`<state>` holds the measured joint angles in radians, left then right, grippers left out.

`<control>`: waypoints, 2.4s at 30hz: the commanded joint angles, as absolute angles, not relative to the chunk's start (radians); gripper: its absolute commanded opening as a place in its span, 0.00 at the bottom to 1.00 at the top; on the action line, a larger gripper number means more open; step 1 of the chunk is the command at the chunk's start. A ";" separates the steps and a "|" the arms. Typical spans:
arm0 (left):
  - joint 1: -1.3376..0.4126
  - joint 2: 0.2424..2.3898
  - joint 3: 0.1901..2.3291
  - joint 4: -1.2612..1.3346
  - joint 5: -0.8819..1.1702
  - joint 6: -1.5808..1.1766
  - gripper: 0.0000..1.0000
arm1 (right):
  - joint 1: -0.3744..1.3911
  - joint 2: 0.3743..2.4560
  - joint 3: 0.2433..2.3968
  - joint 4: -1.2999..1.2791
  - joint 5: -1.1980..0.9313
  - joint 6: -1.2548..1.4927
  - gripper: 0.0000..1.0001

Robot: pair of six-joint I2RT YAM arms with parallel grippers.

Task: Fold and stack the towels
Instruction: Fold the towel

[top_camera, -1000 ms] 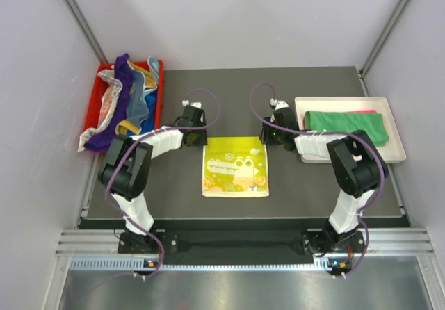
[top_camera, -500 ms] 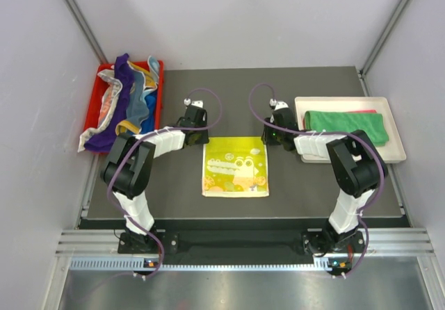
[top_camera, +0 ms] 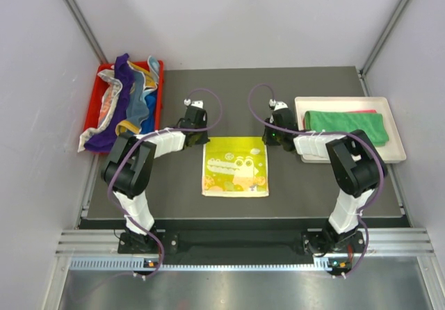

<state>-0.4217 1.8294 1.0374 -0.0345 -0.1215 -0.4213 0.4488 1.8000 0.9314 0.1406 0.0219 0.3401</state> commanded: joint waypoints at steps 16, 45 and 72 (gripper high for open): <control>-0.417 1.792 0.992 0.287 -0.183 -0.439 0.00 | 0.411 1.809 1.028 0.196 0.005 0.308 0.11; -0.373 1.615 0.799 0.506 -0.020 -0.468 0.00 | 0.405 1.579 0.833 0.321 -0.060 0.344 0.08; -0.405 1.345 0.497 0.479 0.049 -0.555 0.00 | 0.558 1.295 0.529 0.324 0.063 0.406 0.07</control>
